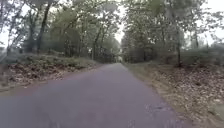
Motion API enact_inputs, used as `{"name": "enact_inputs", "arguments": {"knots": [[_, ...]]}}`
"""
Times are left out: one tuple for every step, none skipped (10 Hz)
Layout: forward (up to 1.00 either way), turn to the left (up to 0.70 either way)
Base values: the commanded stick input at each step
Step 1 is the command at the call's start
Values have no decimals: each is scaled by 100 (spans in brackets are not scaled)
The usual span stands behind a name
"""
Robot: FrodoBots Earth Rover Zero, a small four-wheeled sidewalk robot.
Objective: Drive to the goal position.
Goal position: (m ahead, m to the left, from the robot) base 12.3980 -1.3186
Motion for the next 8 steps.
{"name": "enact_inputs", "arguments": {"knots": [[70, 0], [70, 0], [70, -3], [70, -9], [70, -13], [70, -11], [70, 0], [70, 0]]}}
